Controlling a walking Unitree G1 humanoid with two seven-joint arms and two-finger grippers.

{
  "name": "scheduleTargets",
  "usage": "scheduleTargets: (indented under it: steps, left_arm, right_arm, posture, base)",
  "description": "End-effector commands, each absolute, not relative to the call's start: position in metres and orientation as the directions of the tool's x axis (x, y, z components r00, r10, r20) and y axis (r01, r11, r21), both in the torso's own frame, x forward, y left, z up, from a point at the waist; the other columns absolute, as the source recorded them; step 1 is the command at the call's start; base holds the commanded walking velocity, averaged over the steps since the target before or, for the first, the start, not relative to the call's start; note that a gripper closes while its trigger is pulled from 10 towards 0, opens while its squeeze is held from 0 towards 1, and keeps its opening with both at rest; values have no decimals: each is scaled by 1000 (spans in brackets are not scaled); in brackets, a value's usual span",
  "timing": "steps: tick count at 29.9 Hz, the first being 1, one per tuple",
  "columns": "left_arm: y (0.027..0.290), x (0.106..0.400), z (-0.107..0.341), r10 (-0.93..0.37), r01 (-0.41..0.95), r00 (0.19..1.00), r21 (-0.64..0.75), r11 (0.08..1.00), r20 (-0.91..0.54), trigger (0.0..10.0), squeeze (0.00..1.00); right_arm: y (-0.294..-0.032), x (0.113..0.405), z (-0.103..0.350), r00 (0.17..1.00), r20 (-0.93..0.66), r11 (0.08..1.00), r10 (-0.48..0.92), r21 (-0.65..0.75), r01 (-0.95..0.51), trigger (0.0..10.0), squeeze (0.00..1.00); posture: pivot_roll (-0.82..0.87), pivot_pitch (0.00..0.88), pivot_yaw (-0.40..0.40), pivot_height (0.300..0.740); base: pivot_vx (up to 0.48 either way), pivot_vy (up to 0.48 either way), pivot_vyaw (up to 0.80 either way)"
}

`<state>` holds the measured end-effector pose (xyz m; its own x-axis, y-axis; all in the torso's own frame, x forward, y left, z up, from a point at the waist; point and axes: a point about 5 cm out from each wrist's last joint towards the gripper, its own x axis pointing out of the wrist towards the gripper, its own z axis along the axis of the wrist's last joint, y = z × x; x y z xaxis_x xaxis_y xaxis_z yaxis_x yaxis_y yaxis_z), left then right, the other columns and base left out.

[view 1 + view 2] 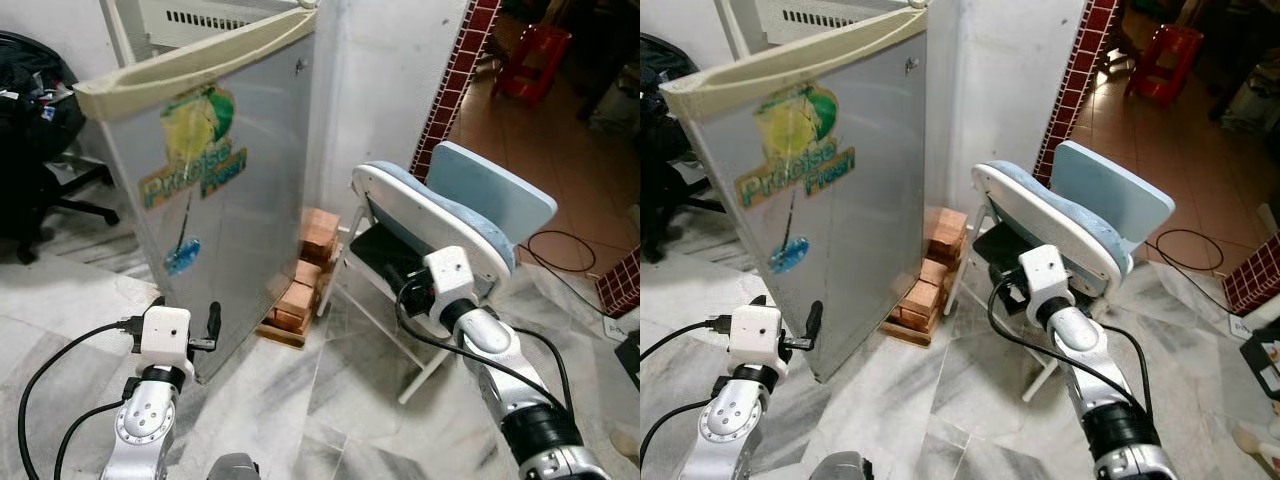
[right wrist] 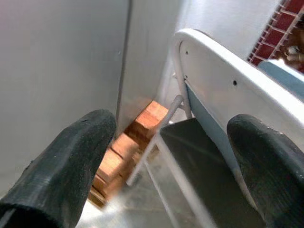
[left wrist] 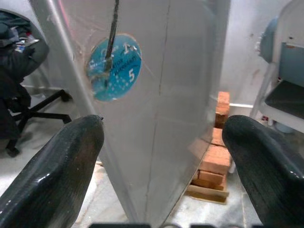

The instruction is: Restocking fridge

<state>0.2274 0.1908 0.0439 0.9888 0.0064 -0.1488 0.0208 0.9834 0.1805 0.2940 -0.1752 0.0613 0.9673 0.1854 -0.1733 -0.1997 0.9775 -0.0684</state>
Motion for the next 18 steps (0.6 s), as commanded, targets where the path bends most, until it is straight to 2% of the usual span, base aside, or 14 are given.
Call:
scheduleTargets:
  steps: [1,5,11,18]
  left_arm:
    - [186,230,49,-32,55,991,183,982,-130,10000,0]
    - [176,229,48,-69,93,989,194,977,-127,10000,0]
    - [180,237,50,-41,62,992,182,981,-119,10000,0]
    - [182,240,52,-52,73,993,191,979,-110,10000,0]
  right_arm:
    - [-173,294,68,979,-128,987,157,5,-158,10000,0]
    - [-172,285,66,985,-101,990,136,41,-133,10000,0]
    - [-178,282,67,994,-93,994,52,96,-43,10000,0]
    - [-182,282,68,995,-92,996,29,90,-21,10000,0]
  posture:
    - [85,0,-49,740]
    - [73,0,-42,740]
    - [62,0,-33,740]
    - [54,0,-26,740]
  base:
    - [0,480,0]
    - [0,480,0]
    - [0,480,0]
    - [0,480,0]
